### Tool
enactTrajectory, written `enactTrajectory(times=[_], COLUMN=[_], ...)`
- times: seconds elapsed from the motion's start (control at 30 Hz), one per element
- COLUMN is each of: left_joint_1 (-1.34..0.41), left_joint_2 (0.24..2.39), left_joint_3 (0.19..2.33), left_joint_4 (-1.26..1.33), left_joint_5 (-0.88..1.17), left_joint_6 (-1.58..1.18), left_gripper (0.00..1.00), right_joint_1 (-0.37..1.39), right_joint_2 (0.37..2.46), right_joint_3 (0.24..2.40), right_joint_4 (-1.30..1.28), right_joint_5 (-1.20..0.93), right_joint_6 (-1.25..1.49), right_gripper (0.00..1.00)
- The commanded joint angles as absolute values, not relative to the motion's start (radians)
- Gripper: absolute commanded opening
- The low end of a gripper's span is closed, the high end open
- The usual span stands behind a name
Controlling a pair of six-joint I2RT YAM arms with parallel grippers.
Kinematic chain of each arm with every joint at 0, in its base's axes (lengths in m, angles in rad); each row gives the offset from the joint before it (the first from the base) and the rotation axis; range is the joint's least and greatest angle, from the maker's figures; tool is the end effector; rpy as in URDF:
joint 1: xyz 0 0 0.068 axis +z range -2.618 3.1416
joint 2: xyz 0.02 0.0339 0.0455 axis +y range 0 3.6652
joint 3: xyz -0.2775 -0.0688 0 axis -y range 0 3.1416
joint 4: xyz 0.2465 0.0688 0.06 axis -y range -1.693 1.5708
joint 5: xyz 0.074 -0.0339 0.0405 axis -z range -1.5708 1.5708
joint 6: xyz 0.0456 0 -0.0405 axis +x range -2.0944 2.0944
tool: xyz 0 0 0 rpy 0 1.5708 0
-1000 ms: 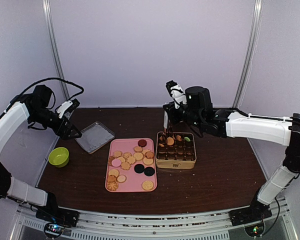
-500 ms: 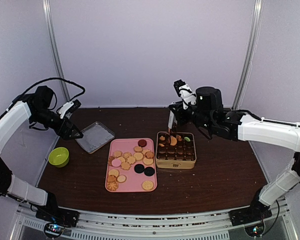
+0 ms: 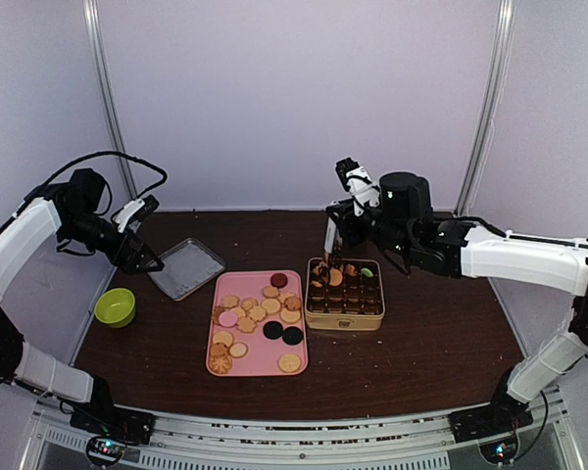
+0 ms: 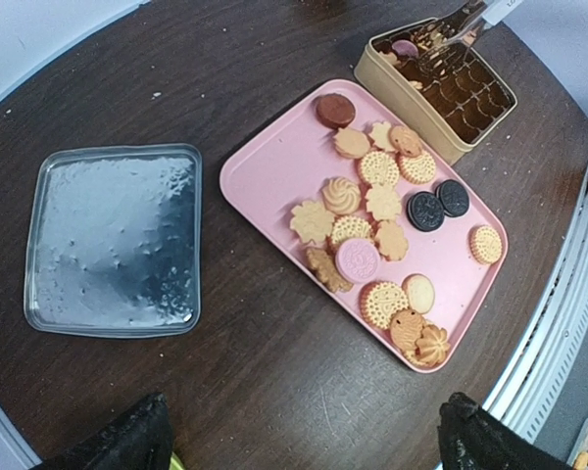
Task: Pack the cookies
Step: Place the fake cookies in the empty pocket of the box.
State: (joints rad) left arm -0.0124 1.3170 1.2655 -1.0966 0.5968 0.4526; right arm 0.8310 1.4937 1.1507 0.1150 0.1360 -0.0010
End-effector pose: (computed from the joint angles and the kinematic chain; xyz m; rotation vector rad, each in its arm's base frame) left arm 0.2451 -0.0287 0.3275 0.7464 2.4268 -0.6418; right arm 0.2520 0.2669 0.3368 -0.6450 1.7034 0.4693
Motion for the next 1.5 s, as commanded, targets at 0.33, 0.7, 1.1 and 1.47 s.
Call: enactTrajectory(times=[0.33,0.7,1.1,1.47], left_joint_1=[-0.096,-0.38,-0.463,-0.472], left_joint_2=[1.4,1.757,1.871,1.873], left_joint_3=[1.316,1.643,1.779,1.758], left_joint_4=[-1.039,-0.99,-0.979,-0.978], left_joint_5=[0.74,0.717,0.766,0.773], left_joint_6=[0.465,0.469,0.473,0.48], left_gripper=[0.98,0.98,0.98,0.98], right_joint_1=[0.841,0.843,0.842,0.842], right_joint_2=[1.459,1.434,1.393,1.411], right_joint_3=[1.074,1.092,1.11,1.071], right_joint_4=[0.183,0.166,0.231,0.254], right_joint_5=[0.155,0.137,0.127,0.125], right_joint_6=[-0.014,-0.017,-0.018,-0.019], right_gripper=[0.21,0.22,0.22,0.22])
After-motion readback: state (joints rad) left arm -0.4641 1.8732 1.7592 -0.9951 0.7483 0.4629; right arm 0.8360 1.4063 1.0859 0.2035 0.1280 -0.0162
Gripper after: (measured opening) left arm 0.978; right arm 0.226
